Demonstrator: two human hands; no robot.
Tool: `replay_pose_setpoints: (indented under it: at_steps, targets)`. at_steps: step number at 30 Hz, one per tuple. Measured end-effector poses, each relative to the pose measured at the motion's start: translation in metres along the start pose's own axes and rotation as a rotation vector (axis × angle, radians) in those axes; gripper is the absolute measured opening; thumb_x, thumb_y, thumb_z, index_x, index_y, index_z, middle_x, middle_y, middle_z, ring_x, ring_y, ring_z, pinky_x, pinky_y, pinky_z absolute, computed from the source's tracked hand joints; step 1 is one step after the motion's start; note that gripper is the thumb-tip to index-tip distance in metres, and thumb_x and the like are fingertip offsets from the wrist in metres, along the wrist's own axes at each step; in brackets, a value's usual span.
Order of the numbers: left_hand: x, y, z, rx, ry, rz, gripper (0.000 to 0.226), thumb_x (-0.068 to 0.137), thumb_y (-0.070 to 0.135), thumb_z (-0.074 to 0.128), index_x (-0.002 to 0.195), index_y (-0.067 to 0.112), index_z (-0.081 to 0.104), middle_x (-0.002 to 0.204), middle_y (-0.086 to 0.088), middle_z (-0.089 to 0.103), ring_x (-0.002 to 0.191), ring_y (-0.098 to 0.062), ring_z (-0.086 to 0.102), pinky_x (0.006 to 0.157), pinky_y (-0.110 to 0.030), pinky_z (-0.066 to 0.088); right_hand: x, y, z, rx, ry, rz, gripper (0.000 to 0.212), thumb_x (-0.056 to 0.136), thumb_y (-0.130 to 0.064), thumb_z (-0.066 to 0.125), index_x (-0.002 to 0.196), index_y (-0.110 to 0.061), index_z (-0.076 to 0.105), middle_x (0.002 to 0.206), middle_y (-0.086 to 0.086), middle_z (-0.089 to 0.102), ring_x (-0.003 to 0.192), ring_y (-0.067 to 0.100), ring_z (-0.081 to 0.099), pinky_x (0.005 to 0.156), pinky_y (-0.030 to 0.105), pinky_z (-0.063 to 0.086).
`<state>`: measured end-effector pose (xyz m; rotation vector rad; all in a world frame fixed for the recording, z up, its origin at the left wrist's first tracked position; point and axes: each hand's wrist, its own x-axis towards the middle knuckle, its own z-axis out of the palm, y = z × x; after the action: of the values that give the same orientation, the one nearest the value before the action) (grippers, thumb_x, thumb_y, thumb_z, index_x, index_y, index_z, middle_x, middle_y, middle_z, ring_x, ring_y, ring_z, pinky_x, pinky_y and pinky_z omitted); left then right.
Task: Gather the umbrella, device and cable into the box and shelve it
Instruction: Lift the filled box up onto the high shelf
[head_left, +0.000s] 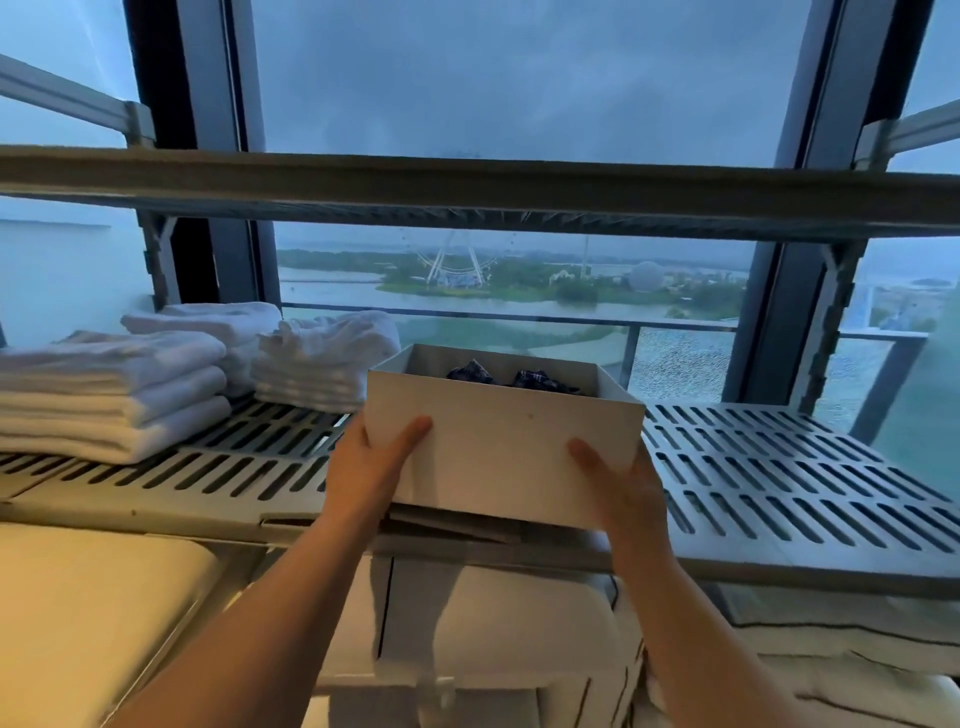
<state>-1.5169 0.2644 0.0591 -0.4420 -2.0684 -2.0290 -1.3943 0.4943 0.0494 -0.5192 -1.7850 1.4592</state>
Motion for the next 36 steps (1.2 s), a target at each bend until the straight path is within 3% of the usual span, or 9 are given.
replay_pose_setpoints:
  at_steps: [5, 8, 12, 16, 22, 26, 28, 34, 36]
  targets:
    - [-0.031, 0.017, -0.036, -0.031, 0.051, 0.077, 0.062, 0.078, 0.056, 0.076, 0.129, 0.029, 0.054, 0.117, 0.004, 0.064, 0.106, -0.017, 0.062, 0.086, -0.04, 0.053, -0.028, -0.033, 0.006, 0.033, 0.02, -0.067, 0.079, 0.074, -0.058, 0.079, 0.14, -0.027, 0.049, 0.121, -0.001, 0.064, 0.108, 0.024, 0.065, 0.094, 0.049, 0.055]
    - [-0.047, 0.033, -0.062, -0.028, 0.123, 0.133, 0.06, 0.074, 0.062, 0.074, 0.124, 0.037, 0.054, 0.113, 0.01, 0.064, 0.102, -0.012, 0.062, 0.076, -0.031, 0.05, -0.049, -0.053, 0.016, 0.078, -0.001, -0.088, 0.083, 0.064, -0.068, 0.078, 0.134, -0.032, 0.053, 0.114, -0.005, 0.067, 0.101, 0.025, 0.068, 0.086, 0.052, 0.058]
    - [-0.058, 0.055, -0.104, 0.024, 0.262, 0.171, 0.077, 0.063, 0.081, 0.068, 0.124, 0.035, 0.058, 0.112, 0.009, 0.066, 0.102, -0.017, 0.063, 0.085, -0.046, 0.055, -0.075, -0.085, 0.036, 0.137, -0.043, -0.147, 0.086, 0.057, -0.074, 0.074, 0.133, -0.041, 0.052, 0.111, -0.006, 0.069, 0.095, 0.027, 0.071, 0.078, 0.056, 0.06]
    - [-0.06, 0.064, -0.147, 0.113, 0.354, 0.239, 0.06, 0.072, 0.084, 0.06, 0.113, 0.04, 0.058, 0.104, 0.009, 0.066, 0.094, -0.018, 0.063, 0.08, -0.053, 0.057, -0.097, -0.11, 0.059, 0.143, -0.049, -0.184, 0.084, 0.058, -0.076, 0.074, 0.132, -0.044, 0.052, 0.111, -0.007, 0.07, 0.094, 0.03, 0.071, 0.076, 0.06, 0.059]
    - [-0.061, 0.073, -0.206, 0.141, 0.404, 0.314, 0.071, 0.074, 0.084, 0.055, 0.122, 0.032, 0.059, 0.102, 0.01, 0.066, 0.093, -0.018, 0.064, 0.073, -0.05, 0.059, -0.133, -0.144, 0.095, 0.108, -0.021, -0.214, 0.075, 0.056, -0.076, 0.07, 0.122, -0.044, 0.058, 0.102, -0.014, 0.07, 0.09, 0.019, 0.071, 0.078, 0.052, 0.061]
    - [-0.059, 0.088, -0.245, 0.18, 0.448, 0.383, 0.071, 0.075, 0.087, 0.052, 0.123, 0.035, 0.058, 0.099, 0.02, 0.064, 0.09, -0.005, 0.062, 0.062, -0.031, 0.054, -0.16, -0.165, 0.116, 0.154, -0.014, -0.237, 0.076, 0.055, -0.078, 0.07, 0.122, -0.043, 0.058, 0.104, -0.011, 0.071, 0.089, 0.023, 0.072, 0.071, 0.044, 0.06]
    - [-0.058, 0.097, -0.262, 0.194, 0.449, 0.418, 0.067, 0.077, 0.085, 0.052, 0.121, 0.035, 0.058, 0.098, 0.021, 0.064, 0.089, -0.002, 0.061, 0.06, -0.024, 0.052, -0.172, -0.178, 0.124, 0.174, -0.006, -0.29, 0.083, 0.055, -0.08, 0.069, 0.127, -0.041, 0.058, 0.108, -0.014, 0.07, 0.093, 0.013, 0.07, 0.07, 0.034, 0.058]
    - [-0.057, 0.12, -0.304, 0.216, 0.527, 0.498, 0.061, 0.08, 0.082, 0.053, 0.111, 0.031, 0.063, 0.089, 0.015, 0.066, 0.083, -0.003, 0.063, 0.058, -0.023, 0.048, -0.2, -0.219, 0.14, 0.223, 0.004, -0.366, 0.081, 0.059, -0.078, 0.073, 0.127, -0.037, 0.06, 0.107, -0.015, 0.07, 0.09, 0.004, 0.07, 0.066, 0.022, 0.057]
    - [-0.057, 0.126, -0.315, 0.194, 0.553, 0.51, 0.057, 0.08, 0.082, 0.053, 0.107, 0.033, 0.064, 0.085, 0.015, 0.067, 0.08, -0.003, 0.063, 0.058, -0.027, 0.049, -0.207, -0.229, 0.147, 0.228, 0.007, -0.387, 0.08, 0.059, -0.078, 0.073, 0.127, -0.037, 0.06, 0.108, -0.015, 0.07, 0.092, 0.006, 0.07, 0.069, 0.026, 0.06]
